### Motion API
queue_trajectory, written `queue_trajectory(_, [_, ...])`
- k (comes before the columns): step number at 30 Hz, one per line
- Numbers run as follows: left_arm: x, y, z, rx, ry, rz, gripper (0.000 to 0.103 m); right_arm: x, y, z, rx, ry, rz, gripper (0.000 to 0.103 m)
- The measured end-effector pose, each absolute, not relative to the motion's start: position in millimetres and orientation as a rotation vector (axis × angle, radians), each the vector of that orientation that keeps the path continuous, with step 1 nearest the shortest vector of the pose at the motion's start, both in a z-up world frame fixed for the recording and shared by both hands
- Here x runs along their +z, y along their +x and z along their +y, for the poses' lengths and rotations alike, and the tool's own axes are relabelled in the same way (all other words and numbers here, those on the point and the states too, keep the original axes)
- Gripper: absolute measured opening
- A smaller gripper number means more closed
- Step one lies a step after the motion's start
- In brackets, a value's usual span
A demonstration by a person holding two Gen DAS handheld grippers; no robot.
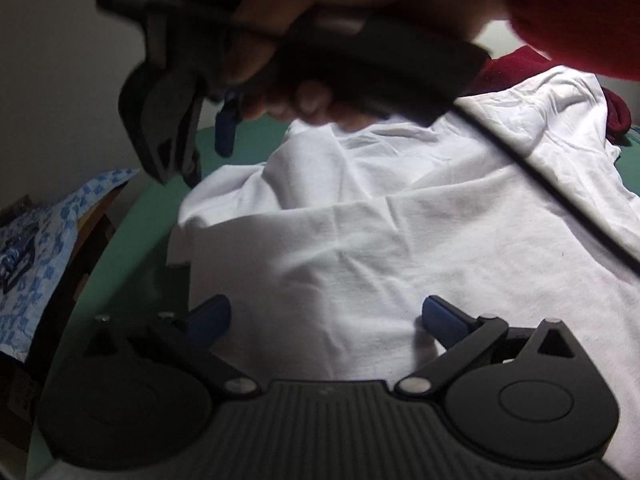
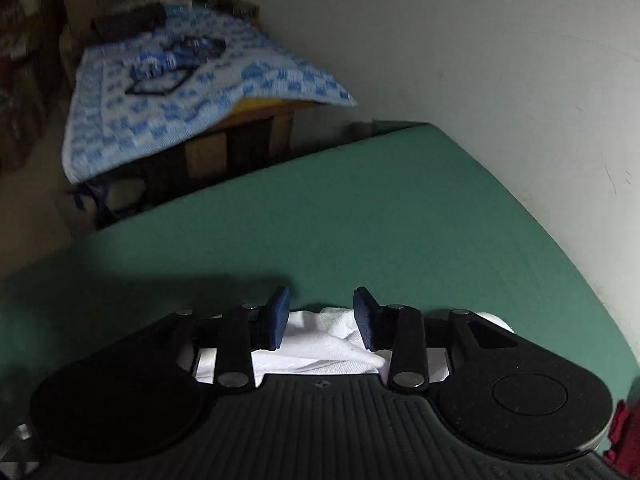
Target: Fold clothes
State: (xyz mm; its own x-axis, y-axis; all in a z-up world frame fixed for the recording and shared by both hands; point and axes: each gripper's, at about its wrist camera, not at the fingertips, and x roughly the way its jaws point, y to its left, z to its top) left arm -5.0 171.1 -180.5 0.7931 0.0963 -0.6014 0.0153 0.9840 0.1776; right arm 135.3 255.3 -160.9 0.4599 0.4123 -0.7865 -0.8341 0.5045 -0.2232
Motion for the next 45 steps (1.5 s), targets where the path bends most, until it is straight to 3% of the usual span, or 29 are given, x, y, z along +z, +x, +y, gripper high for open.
queue_trajectory(2, [-180.5,-4.8,171.3,0.033,0.178,0.654,0.102,-173.1,143.1,258.1,0.822,-0.692,0.794,0.035])
queue_trajectory(3, [-180.5,-4.7,171.5,0.027,0.177,0.654,0.102,-176.8,146.0,256.8,0.822,-0.686,0.828,0.029])
queue_trajectory(5, [-180.4,-4.4,172.0,0.015,0.176,0.654,0.102,-176.9,149.2,251.5,0.834,-0.672,0.868,0.006])
queue_trajectory(6, [-180.4,-4.2,172.2,0.010,0.176,0.654,0.102,-173.0,149.4,249.2,0.834,-0.661,0.861,0.003])
queue_trajectory(14, [-180.8,-2.7,172.3,-0.012,0.181,0.651,0.102,-102.3,156.2,233.5,0.970,-0.218,0.505,0.002])
queue_trajectory(16, [-181.1,-2.1,172.0,-0.009,0.183,0.651,0.102,-107.6,158.2,237.0,0.932,-0.187,0.453,0.005])
queue_trajectory(18, [-181.3,-1.8,172.4,-0.006,0.180,0.652,0.102,-125.8,170.8,243.9,0.971,-0.193,0.587,0.014])
queue_trajectory(20, [-181.5,-2.0,173.1,-0.003,0.178,0.653,0.102,-136.0,173.4,237.5,0.976,-0.186,0.662,0.014])
queue_trajectory(21, [-181.5,-2.0,173.4,-0.002,0.177,0.653,0.102,-135.4,169.4,225.9,0.973,-0.165,0.648,0.019])
queue_trajectory(22, [-181.6,-2.1,173.7,0.000,0.175,0.653,0.102,-133.9,166.1,212.8,0.974,-0.139,0.638,0.035])
queue_trajectory(23, [-181.7,-2.2,174.0,0.001,0.174,0.654,0.102,-132.9,163.5,201.9,0.973,-0.127,0.638,0.041])
queue_trajectory(32, [-182.9,-4.9,171.6,-0.007,0.160,0.657,0.102,-142.7,119.2,234.3,1.161,-0.362,0.773,0.042])
queue_trajectory(33, [-183.1,-5.3,171.3,-0.008,0.158,0.658,0.102,-149.9,114.4,246.5,1.156,-0.399,0.774,0.040])
queue_trajectory(36, [-183.5,-6.5,169.5,-0.009,0.164,0.655,0.102,-165.0,101.1,272.1,1.102,-0.509,0.764,0.001])
queue_trajectory(41, [-183.9,-6.4,171.2,-0.015,0.146,0.656,0.102,-145.6,92.6,274.2,1.250,-0.380,0.666,0.004])
queue_trajectory(42, [-184.1,-6.2,171.8,-0.016,0.141,0.658,0.102,-147.0,91.0,279.9,1.259,-0.441,0.684,0.019])
queue_trajectory(43, [-184.3,-5.9,172.5,-0.017,0.135,0.660,0.102,-151.0,90.9,287.0,1.259,-0.514,0.734,0.045])
queue_trajectory(44, [-184.5,-5.7,173.1,-0.018,0.130,0.662,0.102,-154.3,92.3,292.7,1.256,-0.569,0.787,0.051])
queue_trajectory(45, [-184.7,-5.4,173.7,-0.019,0.125,0.665,0.102,-152.2,96.0,292.7,1.267,-0.574,0.809,0.044])
